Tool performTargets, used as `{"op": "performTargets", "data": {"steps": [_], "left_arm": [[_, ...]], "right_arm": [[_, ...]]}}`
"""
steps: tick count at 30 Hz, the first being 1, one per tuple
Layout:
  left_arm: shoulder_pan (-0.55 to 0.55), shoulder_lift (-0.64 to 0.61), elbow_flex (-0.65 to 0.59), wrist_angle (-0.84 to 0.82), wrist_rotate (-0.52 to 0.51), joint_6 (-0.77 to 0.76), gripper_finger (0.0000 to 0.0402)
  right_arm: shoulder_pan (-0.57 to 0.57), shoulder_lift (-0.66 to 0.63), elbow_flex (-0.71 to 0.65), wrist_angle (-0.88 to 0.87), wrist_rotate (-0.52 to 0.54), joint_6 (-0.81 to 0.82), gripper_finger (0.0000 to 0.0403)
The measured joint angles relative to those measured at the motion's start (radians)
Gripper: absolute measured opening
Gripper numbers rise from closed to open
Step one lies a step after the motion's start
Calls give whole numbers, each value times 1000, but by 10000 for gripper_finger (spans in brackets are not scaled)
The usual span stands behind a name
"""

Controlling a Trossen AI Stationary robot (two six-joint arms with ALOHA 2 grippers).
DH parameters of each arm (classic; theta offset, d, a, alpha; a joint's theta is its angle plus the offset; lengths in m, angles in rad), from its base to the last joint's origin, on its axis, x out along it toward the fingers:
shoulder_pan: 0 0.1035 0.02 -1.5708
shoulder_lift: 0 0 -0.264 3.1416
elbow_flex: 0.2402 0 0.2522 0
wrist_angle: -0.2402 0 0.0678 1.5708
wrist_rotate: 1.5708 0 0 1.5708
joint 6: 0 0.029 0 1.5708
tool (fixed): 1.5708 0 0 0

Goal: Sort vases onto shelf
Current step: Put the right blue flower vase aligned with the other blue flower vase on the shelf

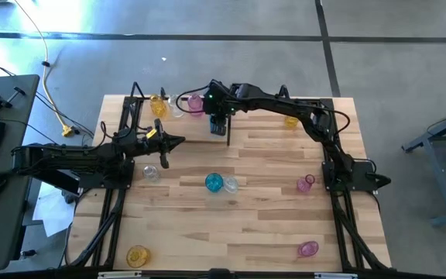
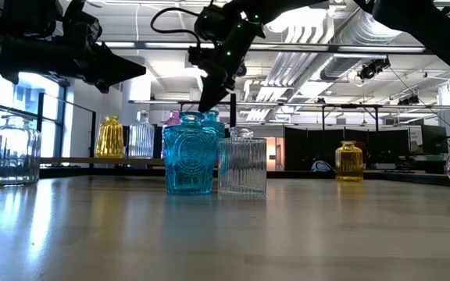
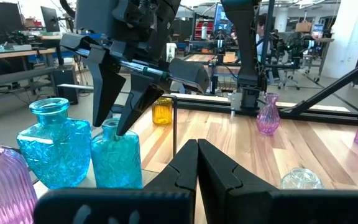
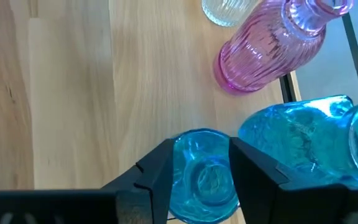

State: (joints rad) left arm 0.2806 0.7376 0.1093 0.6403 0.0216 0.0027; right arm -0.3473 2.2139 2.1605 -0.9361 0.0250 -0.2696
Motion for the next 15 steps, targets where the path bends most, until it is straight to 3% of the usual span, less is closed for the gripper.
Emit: {"op": "performTargets", "data": {"steps": [4,9,15], "left_arm": [[0,0,0,0,0,0,0],[0,0,0,0,0,0,0],[0,0,0,0,0,0,0]], "right_arm": [[5,0,15,7,2,-27,135],[16,-4,128,-72,47,-54,128],[23,-1,150,-185,22,-20,57]]}}
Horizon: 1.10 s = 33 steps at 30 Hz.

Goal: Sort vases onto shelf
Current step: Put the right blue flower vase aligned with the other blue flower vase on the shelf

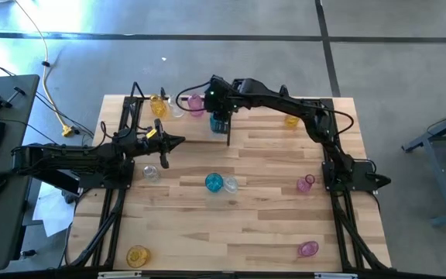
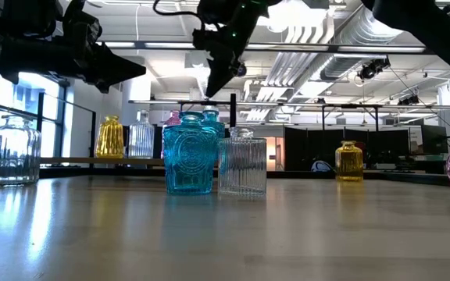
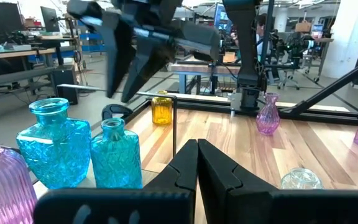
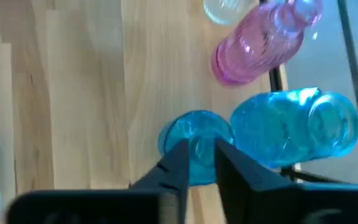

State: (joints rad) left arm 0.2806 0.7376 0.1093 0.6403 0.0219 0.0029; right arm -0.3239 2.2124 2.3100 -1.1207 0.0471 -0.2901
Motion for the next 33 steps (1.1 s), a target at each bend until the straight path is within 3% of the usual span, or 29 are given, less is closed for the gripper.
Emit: {"op": "performTargets", "data": {"steps": [4,12,17,26,33], "left_arm": [[0,0,0,-1,1,0,0],[0,0,0,-7,1,-2,0],[0,0,0,-12,-4,-10,0],[-3,0,0,-46,-5,-16,0],[-31,0,0,-74,-4,-26,0]], "right_arm": [[34,15,-2,-28,39,48,7],[134,24,1,-7,186,311,4],[189,69,-2,10,344,509,1],[274,124,-2,56,561,594,0],[330,109,-197,176,606,693,0]]}}
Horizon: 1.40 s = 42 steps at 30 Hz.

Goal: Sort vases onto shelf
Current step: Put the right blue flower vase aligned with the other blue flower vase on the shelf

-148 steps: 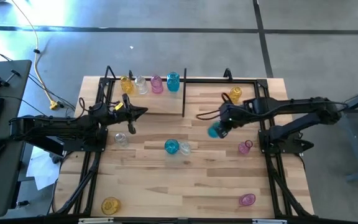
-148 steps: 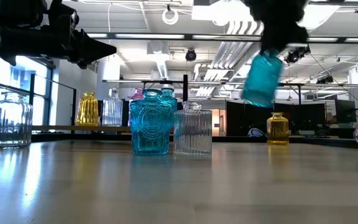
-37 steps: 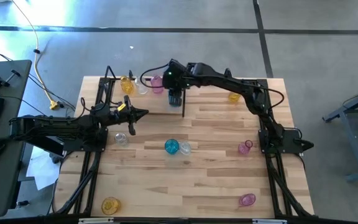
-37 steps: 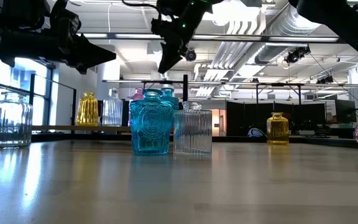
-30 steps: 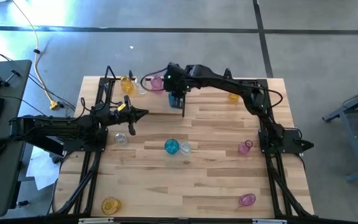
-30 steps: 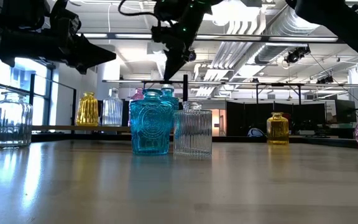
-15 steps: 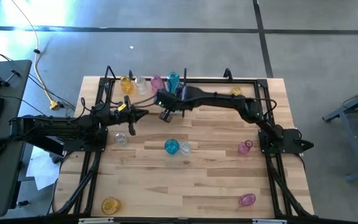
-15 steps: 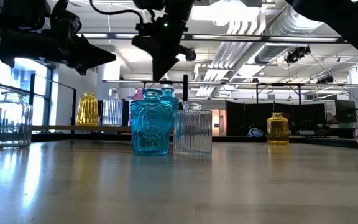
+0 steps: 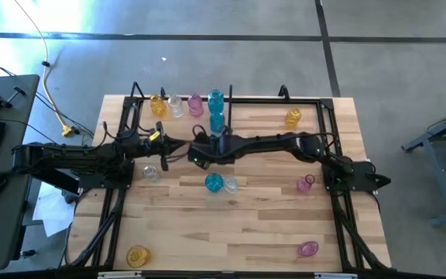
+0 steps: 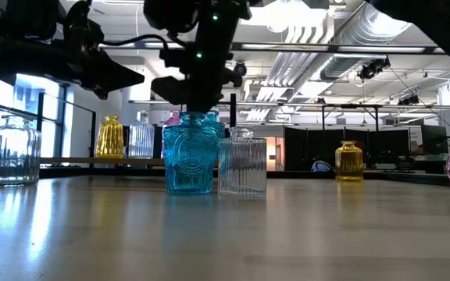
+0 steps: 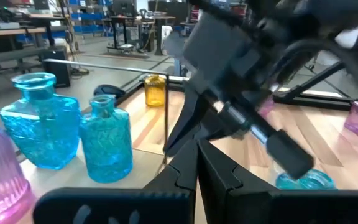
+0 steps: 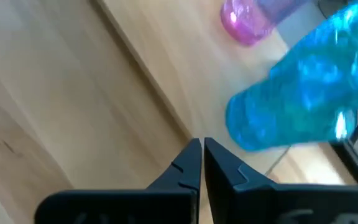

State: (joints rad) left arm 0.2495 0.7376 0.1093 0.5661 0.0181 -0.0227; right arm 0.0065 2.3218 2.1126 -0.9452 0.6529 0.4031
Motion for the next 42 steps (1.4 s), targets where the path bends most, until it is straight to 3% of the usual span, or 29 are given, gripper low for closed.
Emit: {"op": "performTargets", "data": {"steps": [4,11,16,20,24,31,42], "left_arm": [[-24,0,0,-2,-1,-2,0],[-51,21,25,6,-10,-49,0],[-78,150,91,13,-75,-63,0],[-89,319,148,82,-166,-88,0],[-82,496,212,168,-187,-108,0],[-54,758,350,264,-198,-108,0],[-7,968,487,271,-267,-123,0]], "right_arm": [[19,-102,-202,176,-2,27,0],[49,-453,-724,659,-95,-20,0],[38,-673,-1056,972,-149,-92,0],[20,-799,-1215,1105,-149,-124,0],[12,-883,-1307,1193,-143,-167,0],[11,-910,-1359,1220,-126,-203,0],[14,-909,-1359,1204,-87,-222,0]]}}
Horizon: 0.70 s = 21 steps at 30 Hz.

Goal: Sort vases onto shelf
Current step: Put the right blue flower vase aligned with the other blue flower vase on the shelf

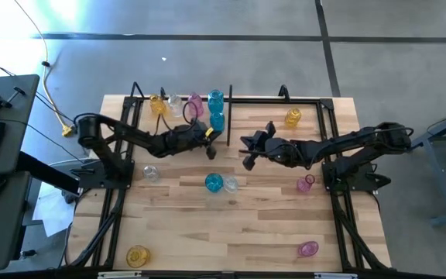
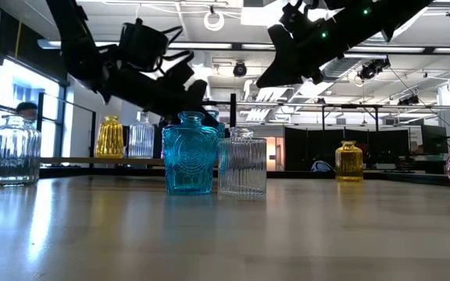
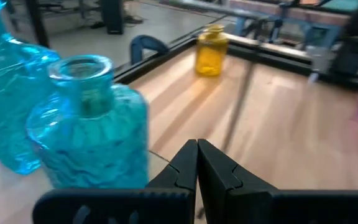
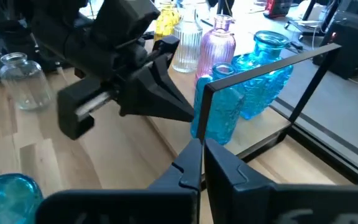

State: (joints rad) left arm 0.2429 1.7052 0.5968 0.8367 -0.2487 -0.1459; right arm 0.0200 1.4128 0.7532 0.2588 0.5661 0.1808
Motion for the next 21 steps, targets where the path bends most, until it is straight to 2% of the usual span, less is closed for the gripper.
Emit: {"op": "performTargets", "data": {"steps": [8,21], "left_arm": [[33,22,17,1,-85,0,0],[59,22,17,0,-93,-18,0]], "right_arm": [[0,0,0,-19,2,-5,0],[0,1,0,-33,3,1,0]]}}
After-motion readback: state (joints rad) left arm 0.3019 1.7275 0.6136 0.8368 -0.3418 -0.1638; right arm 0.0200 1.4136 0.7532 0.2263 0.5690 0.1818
